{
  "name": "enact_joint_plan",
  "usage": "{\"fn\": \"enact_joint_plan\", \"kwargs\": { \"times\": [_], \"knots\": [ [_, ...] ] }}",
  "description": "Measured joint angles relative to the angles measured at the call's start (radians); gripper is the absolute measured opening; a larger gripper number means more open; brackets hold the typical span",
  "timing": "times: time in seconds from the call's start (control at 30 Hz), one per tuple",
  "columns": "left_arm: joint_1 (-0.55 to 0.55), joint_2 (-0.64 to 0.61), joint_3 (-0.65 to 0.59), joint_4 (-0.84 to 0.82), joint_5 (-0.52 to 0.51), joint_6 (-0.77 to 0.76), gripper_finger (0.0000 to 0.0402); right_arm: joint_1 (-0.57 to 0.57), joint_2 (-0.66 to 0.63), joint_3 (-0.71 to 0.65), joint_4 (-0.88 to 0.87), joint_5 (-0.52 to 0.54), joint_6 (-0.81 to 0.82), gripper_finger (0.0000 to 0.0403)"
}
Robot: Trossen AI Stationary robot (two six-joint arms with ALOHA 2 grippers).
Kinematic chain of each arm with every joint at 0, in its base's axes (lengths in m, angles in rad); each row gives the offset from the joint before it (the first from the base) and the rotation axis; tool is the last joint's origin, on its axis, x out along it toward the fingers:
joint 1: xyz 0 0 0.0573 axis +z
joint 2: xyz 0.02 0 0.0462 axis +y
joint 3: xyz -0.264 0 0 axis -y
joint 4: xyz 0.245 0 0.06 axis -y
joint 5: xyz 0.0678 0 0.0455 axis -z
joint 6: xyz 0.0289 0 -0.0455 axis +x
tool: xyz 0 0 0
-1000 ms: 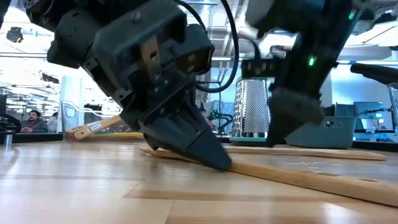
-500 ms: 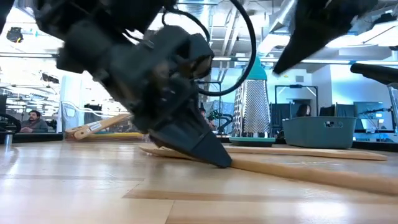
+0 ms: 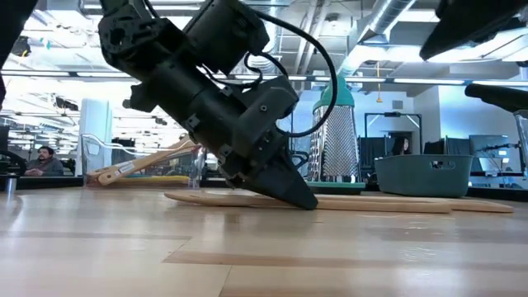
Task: Pick & Place Kitchen Items
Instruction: Put the bottom wooden slotted spoon into the left transparent bin
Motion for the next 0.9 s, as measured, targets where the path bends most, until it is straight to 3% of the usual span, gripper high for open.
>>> {"fn": "enact_joint_plan", "kwargs": {
  "times": [0.23, 0.5, 0.63, 0.9],
  "knots": [
    [-0.060, -0.125, -0.002, -0.057, 0.040, 0.044, 0.0003, 0.010, -0.002, 0.001, -0.004, 0.004, 0.019, 0.0000],
    [-0.126, -0.359, 0.000, -0.502, -0.137, 0.037, 0.0003, -0.031, -0.002, 0.001, 0.006, -0.016, 0.040, 0.0000],
    [-0.126, -0.378, 0.000, -0.676, -0.162, -0.058, 0.0003, -0.043, -0.002, 0.001, 0.017, -0.016, 0.038, 0.0000],
    [-0.110, -0.350, 0.000, -0.744, -0.209, -0.075, 0.0003, -0.031, -0.002, 0.001, 0.024, -0.016, 0.038, 0.0000]
  ]
}}
